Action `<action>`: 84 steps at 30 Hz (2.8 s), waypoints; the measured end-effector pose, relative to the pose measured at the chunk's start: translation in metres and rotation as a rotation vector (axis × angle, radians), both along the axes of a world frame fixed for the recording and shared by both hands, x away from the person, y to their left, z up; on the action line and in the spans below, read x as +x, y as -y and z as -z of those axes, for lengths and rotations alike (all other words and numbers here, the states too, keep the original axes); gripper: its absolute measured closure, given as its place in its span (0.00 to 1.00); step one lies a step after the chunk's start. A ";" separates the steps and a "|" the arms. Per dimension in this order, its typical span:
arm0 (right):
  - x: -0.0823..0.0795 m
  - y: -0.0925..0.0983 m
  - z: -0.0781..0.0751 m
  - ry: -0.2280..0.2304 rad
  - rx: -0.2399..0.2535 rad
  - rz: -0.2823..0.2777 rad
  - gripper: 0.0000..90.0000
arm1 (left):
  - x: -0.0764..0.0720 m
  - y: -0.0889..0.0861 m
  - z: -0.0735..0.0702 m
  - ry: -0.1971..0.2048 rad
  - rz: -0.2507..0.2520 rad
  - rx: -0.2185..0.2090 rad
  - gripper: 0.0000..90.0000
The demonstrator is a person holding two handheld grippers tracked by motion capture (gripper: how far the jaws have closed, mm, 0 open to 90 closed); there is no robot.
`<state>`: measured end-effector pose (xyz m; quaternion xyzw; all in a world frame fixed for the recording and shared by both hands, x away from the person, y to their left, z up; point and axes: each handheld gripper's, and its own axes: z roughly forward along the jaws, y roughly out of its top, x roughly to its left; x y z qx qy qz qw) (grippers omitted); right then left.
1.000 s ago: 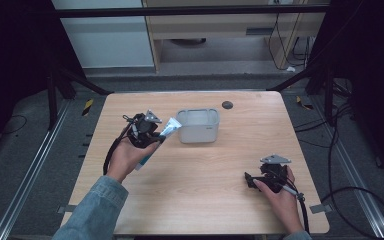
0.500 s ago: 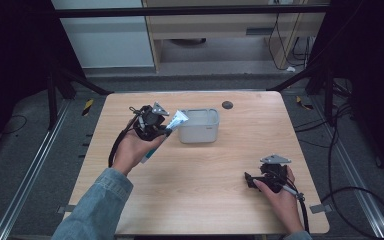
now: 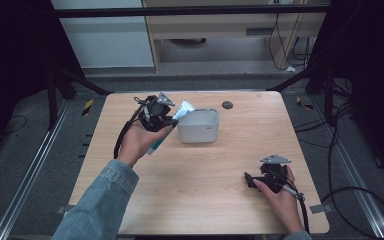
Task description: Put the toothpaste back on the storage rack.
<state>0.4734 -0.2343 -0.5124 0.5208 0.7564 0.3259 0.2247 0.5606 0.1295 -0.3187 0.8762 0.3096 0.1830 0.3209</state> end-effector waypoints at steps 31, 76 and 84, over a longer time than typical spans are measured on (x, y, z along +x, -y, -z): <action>0.000 0.000 0.000 0.005 -0.007 -0.007 0.03 | 0.022 0.034 -0.024 0.063 0.021 -0.024 0.87; 0.000 0.000 0.000 0.005 -0.007 -0.008 0.03 | 0.050 0.064 -0.028 0.152 -0.042 -0.121 0.87; 0.000 0.000 0.000 0.005 -0.007 -0.008 0.03 | 0.047 0.068 -0.027 0.200 -0.047 -0.146 0.87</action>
